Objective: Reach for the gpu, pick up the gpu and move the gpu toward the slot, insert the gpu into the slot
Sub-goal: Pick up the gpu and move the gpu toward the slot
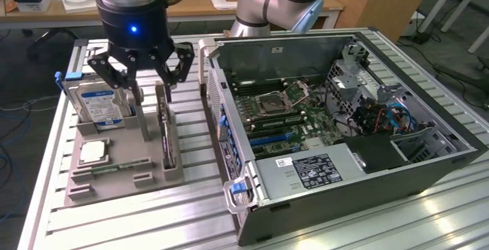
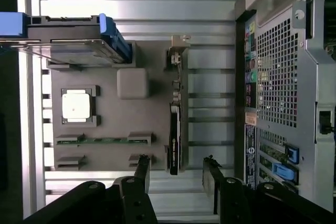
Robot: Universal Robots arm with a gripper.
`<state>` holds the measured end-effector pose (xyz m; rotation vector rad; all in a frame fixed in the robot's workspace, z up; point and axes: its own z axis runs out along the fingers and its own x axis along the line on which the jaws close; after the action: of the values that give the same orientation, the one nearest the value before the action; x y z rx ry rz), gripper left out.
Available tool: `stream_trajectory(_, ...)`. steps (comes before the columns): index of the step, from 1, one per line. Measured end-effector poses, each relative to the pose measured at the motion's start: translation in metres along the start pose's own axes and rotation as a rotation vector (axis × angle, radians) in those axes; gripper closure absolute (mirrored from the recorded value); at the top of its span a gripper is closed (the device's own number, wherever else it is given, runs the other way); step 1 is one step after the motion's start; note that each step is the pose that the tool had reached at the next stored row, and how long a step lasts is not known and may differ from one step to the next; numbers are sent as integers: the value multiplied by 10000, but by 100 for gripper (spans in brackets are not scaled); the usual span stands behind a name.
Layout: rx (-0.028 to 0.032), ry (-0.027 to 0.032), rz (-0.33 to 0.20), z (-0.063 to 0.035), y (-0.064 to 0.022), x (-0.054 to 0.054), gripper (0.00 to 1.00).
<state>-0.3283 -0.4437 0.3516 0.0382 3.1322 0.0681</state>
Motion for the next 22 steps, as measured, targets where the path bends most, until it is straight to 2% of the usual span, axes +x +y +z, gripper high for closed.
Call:
stream_trajectory(4, 1, 1, -4, 71, -17, -12, 47)
stream_trajectory(9, 3, 0, -13, 164, -13, -101, 47)
stream_trajectory(17, 9, 1, -12, 314, 101, -98, 47)
stream_trajectory(22, 10, -1, -13, 405, 100, -98, 47)
